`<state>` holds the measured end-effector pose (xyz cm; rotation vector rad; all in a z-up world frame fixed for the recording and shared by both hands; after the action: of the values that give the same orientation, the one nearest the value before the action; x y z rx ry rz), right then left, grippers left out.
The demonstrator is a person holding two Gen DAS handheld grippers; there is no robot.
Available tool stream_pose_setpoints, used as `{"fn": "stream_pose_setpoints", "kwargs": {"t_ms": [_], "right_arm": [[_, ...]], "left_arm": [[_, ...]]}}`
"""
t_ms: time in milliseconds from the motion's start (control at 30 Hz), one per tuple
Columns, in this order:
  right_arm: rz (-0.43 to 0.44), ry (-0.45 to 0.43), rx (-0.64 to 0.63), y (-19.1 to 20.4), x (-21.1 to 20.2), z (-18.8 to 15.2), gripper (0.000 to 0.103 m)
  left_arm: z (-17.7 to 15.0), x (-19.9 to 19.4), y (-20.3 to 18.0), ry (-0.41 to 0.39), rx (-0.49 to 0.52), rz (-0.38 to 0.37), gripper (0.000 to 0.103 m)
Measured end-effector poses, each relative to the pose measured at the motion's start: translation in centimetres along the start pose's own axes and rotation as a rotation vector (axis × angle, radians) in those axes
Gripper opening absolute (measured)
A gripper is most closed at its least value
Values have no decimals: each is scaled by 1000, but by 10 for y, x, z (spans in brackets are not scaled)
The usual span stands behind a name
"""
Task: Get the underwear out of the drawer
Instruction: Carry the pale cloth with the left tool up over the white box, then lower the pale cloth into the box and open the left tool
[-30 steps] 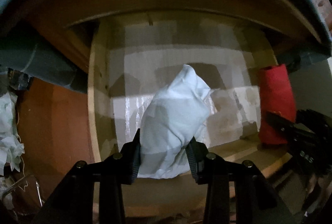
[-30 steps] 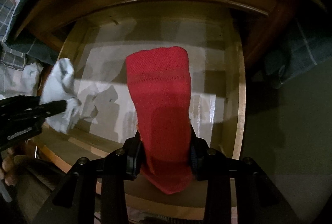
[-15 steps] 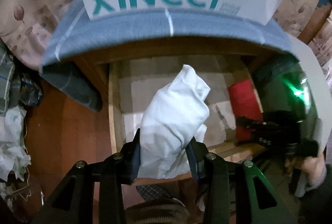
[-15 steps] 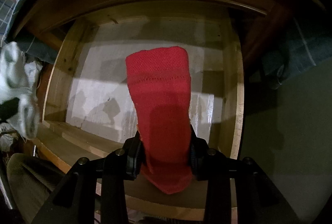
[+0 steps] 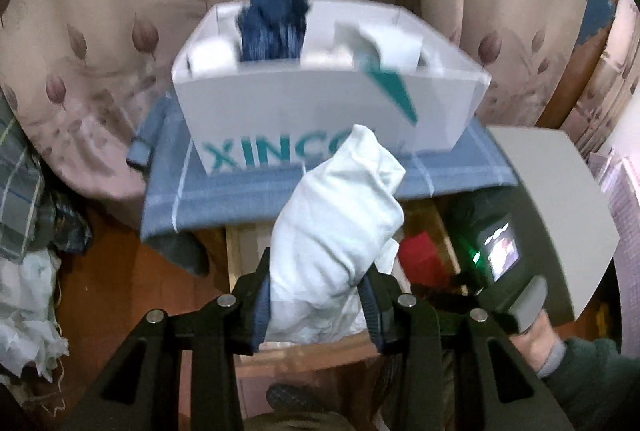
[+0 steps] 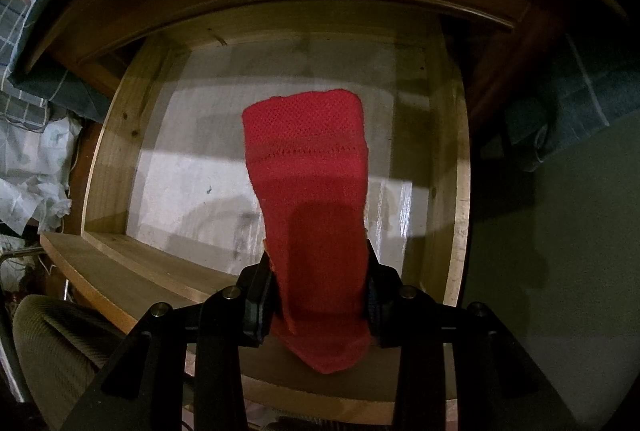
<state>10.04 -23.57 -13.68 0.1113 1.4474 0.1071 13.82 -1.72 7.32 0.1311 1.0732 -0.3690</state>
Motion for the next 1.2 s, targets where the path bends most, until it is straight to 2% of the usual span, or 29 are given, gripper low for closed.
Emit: {"fn": "stream_pose_setpoints", "kwargs": {"t_ms": [267, 400, 967, 1200], "right_arm": [[4, -1, 2, -1, 0, -2, 34], [6, -1, 3, -1, 1, -2, 34], [32, -1, 6, -3, 0, -3, 34], [54, -3, 8, 0, 1, -3, 34]], "left_arm": [[61, -48, -3, -125, 18, 31, 39], [85, -52, -5, -143, 25, 39, 39], [167, -19, 12, -157, -12, 86, 39], [181, 23, 26, -102, -60, 78, 39]]}}
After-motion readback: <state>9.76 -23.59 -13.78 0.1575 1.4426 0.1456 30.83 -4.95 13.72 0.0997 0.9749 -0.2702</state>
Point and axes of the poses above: each gripper's, at about its wrist camera, not at the fingertips, and x roughly the way its jaws point, y to its left, z to its top, the point moved 10 cm from there along x, roughly the way its jaws point, and after that the axes turned 7 degrees about y, right-handed, at the moved point
